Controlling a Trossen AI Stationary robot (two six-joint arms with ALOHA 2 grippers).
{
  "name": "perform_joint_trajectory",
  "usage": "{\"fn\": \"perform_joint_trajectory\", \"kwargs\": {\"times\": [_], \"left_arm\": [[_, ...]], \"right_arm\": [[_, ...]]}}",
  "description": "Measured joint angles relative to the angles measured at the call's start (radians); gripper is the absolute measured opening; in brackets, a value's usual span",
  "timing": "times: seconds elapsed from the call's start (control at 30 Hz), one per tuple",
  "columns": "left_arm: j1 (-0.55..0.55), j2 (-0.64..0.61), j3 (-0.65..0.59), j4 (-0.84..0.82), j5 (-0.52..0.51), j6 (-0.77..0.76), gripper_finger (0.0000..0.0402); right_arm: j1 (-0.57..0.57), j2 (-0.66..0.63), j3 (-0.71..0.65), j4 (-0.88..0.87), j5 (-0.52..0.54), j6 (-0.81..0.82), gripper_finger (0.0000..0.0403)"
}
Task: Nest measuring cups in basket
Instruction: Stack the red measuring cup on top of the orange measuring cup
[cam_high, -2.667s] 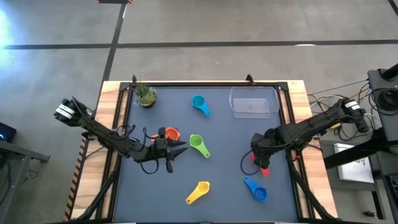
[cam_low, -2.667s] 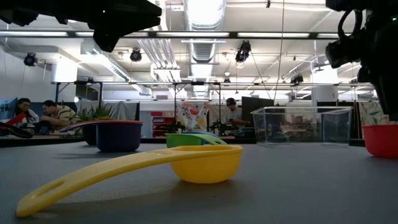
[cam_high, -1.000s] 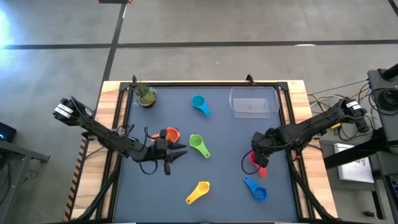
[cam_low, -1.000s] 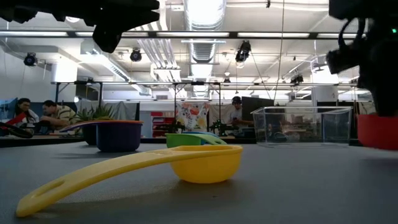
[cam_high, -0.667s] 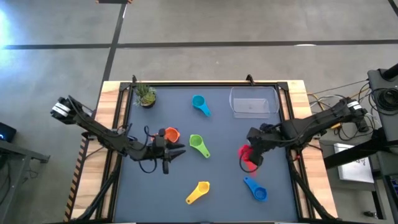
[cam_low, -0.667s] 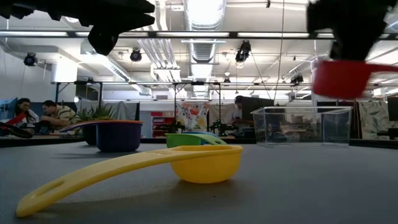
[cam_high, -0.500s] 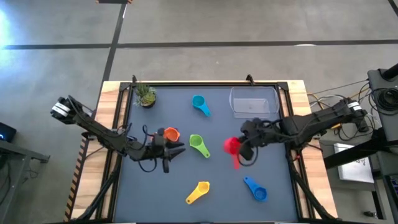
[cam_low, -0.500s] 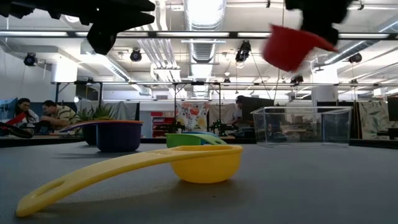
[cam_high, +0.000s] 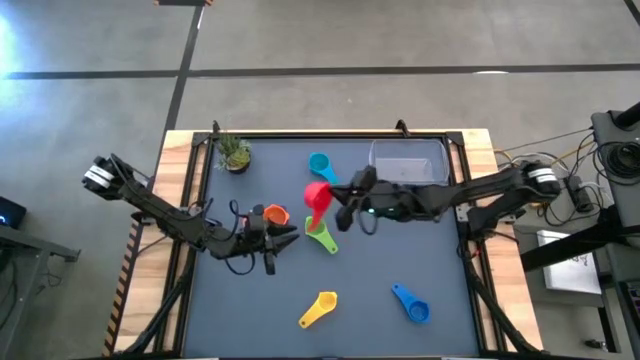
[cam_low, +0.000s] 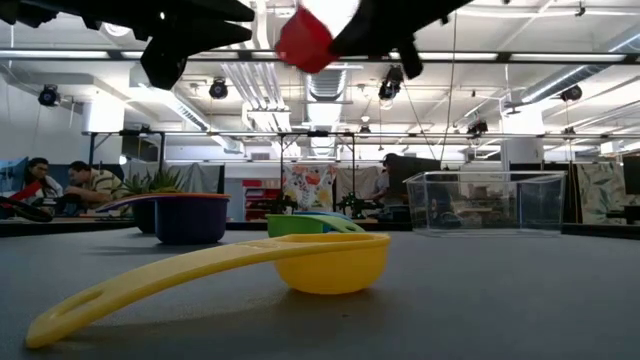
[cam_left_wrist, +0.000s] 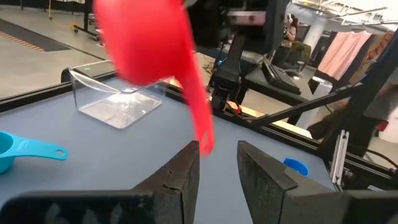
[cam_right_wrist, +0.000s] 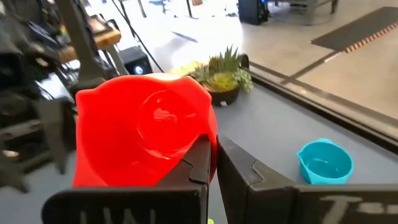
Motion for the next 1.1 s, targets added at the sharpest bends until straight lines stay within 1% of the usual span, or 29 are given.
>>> {"fn": "perform_joint_trajectory", "kwargs": {"times": [0.17,0.27,0.33,0.5,0.57,0.67,0.9,1.0,1.1], "left_arm": [[0.000,0.003,0.000,-0.006,-0.001,0.011,0.0096],[-0.001,0.012,-0.001,-0.044,-0.004,-0.003,0.0111],[-0.001,0.015,-0.002,-0.085,-0.024,-0.031,0.0124],[0.000,0.012,-0.002,-0.242,-0.125,-0.156,0.0155],[0.000,0.007,-0.002,-0.265,-0.148,-0.183,0.0164],[0.000,0.006,-0.002,-0.267,-0.156,-0.187,0.0171],[0.006,0.006,-0.002,-0.262,-0.157,-0.183,0.0164],[0.013,0.006,-0.002,-0.262,-0.157,-0.177,0.0152],[0.015,0.006,-0.002,-0.261,-0.157,-0.176,0.0130]], "right_arm": [[-0.013,0.137,0.064,-0.003,0.000,-0.009,0.0009],[-0.012,0.204,0.115,-0.007,-0.001,-0.037,0.0009],[-0.012,0.234,0.152,-0.016,-0.002,-0.073,0.0009],[-0.012,0.250,0.209,-0.037,0.000,-0.124,0.0009],[-0.015,0.237,0.212,-0.035,0.000,-0.133,0.0009],[-0.017,0.216,0.211,-0.030,0.000,-0.140,0.0009],[-0.018,0.209,0.208,-0.016,0.001,-0.139,0.0009],[-0.018,0.214,0.208,0.008,0.000,-0.133,0.0009],[-0.018,0.215,0.206,0.014,0.001,-0.129,0.0009]]}}
